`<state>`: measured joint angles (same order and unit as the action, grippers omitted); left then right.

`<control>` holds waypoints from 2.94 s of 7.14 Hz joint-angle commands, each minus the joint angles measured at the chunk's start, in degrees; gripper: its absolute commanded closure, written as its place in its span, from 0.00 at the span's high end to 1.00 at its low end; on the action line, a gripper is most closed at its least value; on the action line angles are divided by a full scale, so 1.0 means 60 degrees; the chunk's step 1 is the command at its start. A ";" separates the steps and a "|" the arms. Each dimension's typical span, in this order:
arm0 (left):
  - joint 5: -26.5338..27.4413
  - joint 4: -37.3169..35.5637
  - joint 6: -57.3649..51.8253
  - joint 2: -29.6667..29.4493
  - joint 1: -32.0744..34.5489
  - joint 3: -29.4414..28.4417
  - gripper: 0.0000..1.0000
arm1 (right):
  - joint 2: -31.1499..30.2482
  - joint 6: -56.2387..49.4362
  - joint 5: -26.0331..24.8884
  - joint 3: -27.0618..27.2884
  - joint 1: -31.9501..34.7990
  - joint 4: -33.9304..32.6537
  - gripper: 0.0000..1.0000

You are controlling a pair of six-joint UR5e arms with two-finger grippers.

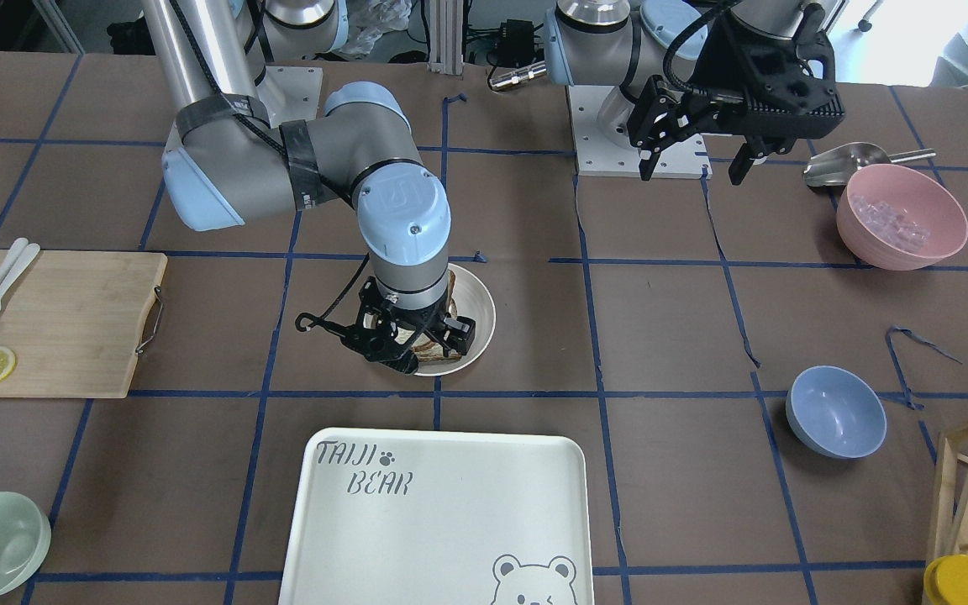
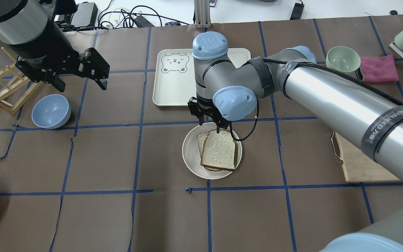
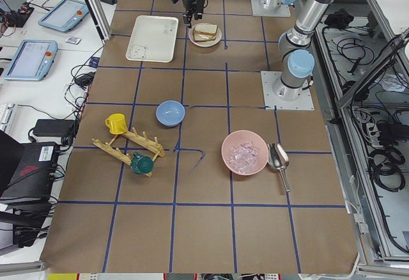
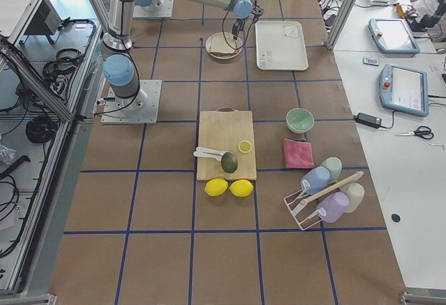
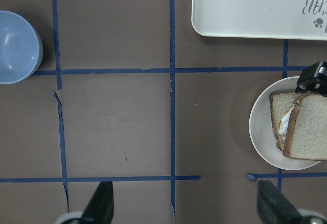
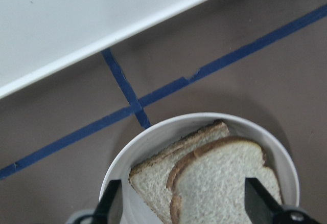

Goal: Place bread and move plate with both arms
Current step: 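Lay the bread onto the egg toast, open the right gripper, raise it, then reach the left gripper to the white plate's rim while the right arm withdraws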

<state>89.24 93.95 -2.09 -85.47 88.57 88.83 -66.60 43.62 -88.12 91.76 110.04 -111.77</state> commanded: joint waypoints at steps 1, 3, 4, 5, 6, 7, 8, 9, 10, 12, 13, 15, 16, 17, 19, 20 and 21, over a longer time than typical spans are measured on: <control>-0.0019 0.0074 -0.0105 -0.0445 -0.0026 -0.0011 1.00 | -0.0792 -0.1931 -0.0137 -0.0161 -0.0975 0.0577 1.00; -0.0077 0.0148 -0.0018 -0.1117 -0.0040 0.0194 1.00 | -0.1727 -0.5201 -0.0166 -0.0176 -0.1930 0.1021 1.00; -0.0092 -0.0085 -0.0003 -0.1498 0.0018 0.0427 1.00 | -0.2110 -0.6612 -0.0108 -0.0147 -0.2078 0.1007 1.00; -0.0092 -0.0812 0.0012 -0.1749 0.0091 0.0894 1.00 | -0.2679 -0.6814 -0.0195 -0.0118 -0.2123 0.1949 1.00; -0.0092 -0.1878 0.0056 -0.1853 0.0135 0.1638 1.00 | -0.3091 -0.7063 -0.0210 -0.0118 -0.2182 0.2945 1.00; -0.0136 -0.3063 0.0288 -0.1897 0.0295 0.2385 1.00 | -0.3255 -0.7529 -0.0413 -0.0118 -0.2298 0.3071 1.00; -0.0644 -0.4032 0.1262 -0.1956 0.0601 0.3045 1.00 | -0.3387 -0.7563 -0.0357 -0.0118 -0.2604 0.3652 1.00; -0.1345 -0.4956 0.2548 -0.2087 0.0894 0.3588 1.00 | -0.3432 -0.7636 -0.0371 -0.0132 -0.2912 0.3832 1.00; -0.1787 -0.5414 0.3460 -0.2248 0.1202 0.3840 1.00 | -0.3504 -0.7651 -0.0357 -0.0147 -0.2958 0.3819 1.00; -0.1791 -0.6612 0.5043 -0.2802 0.2182 0.4164 1.00 | -0.3768 -0.7564 -0.0503 -0.0132 -0.2930 0.3819 1.00; -0.1777 -0.6968 0.5269 -0.3125 0.2418 0.4165 1.00 | -0.3841 -0.7679 -0.0518 -0.0118 -0.2944 0.3877 1.00; -0.1748 -0.7001 0.5125 -0.3434 0.2465 0.4194 0.98 | -0.3901 -0.7709 -0.0517 -0.0132 -0.2944 0.3746 1.00; -0.1748 -0.6987 0.5037 -0.3566 0.2465 0.4209 0.97 | -0.3901 -0.7666 -0.0503 -0.0132 -0.2944 0.3746 1.00; -0.1806 -0.6972 0.5022 -0.3684 0.2465 0.4223 0.88 | -0.3886 -0.7651 -0.0503 -0.0132 -0.2944 0.3732 1.00; -0.1835 -0.6913 0.4993 -0.3743 0.2508 0.4398 0.75 | -0.3886 -0.7651 -0.0518 -0.0118 -0.2973 0.3382 1.00; -0.1836 -0.6899 0.4891 -0.3743 0.2494 0.4443 0.63 | -0.3886 -0.7651 -0.0518 -0.0118 -0.2973 0.3307 1.00; -0.1836 -0.6899 0.4875 -0.3772 0.2494 0.4443 0.52 | -0.3886 -0.7622 -0.0503 -0.0103 -0.2973 0.3321 1.00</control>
<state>78.24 52.51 27.44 -107.94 103.54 115.31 -89.91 -2.24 -91.21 91.07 92.22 -91.59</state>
